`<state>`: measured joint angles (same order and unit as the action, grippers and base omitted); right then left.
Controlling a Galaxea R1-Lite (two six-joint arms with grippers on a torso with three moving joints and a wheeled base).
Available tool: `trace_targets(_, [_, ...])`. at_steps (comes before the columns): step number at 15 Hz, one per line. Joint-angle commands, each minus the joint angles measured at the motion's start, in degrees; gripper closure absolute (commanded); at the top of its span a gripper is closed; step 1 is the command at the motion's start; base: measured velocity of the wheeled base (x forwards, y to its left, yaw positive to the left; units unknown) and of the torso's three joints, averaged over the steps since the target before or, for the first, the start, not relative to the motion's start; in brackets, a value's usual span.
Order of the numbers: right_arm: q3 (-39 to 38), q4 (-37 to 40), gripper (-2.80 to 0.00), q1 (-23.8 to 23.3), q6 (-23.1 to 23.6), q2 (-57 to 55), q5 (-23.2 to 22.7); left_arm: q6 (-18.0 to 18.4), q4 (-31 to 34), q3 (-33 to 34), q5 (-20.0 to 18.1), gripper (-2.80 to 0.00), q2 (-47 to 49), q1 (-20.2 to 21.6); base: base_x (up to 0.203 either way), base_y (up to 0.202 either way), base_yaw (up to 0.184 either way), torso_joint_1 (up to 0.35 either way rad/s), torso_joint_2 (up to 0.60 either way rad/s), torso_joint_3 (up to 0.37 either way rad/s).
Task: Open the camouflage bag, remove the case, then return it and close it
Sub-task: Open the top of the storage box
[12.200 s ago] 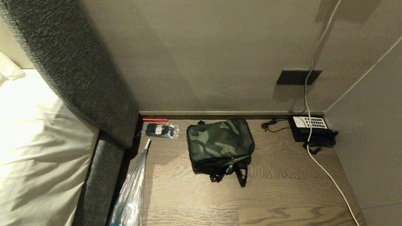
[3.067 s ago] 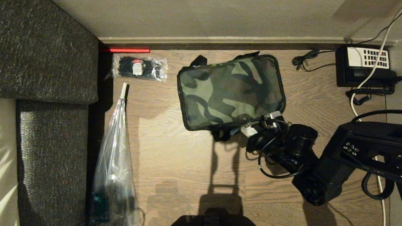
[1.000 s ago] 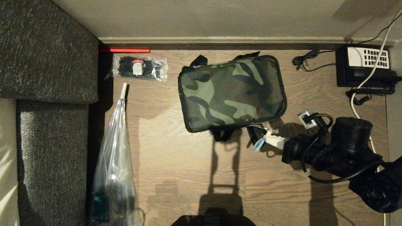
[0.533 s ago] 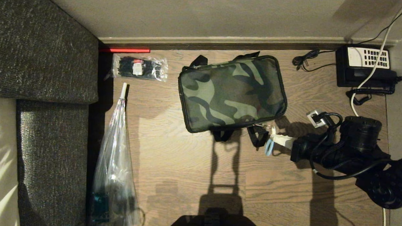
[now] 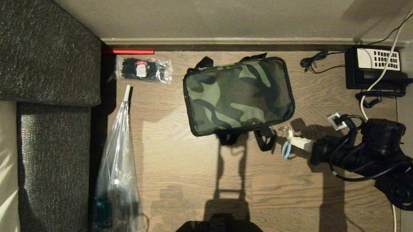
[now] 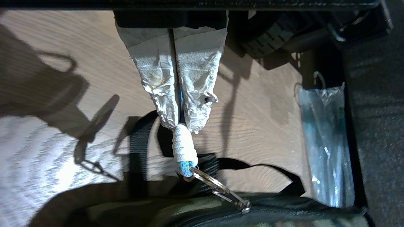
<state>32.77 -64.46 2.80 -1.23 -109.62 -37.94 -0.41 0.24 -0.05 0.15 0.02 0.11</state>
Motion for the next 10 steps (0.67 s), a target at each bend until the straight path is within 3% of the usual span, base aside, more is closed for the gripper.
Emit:
trace_targets(1, [0.3,-0.3,0.0,-2.1,0.0,-0.2,-1.3,0.0,0.0,0.0,0.0,0.0,0.0,0.1,0.0,0.0,0.0,0.0,0.0,0.0])
trace_targets(10, [2.9,1.1,0.0,-10.6,0.4,-1.9,-7.5,0.0,0.0,0.0,0.0,0.0,0.0,0.0,0.0,0.0,0.0,0.0,0.0,0.0])
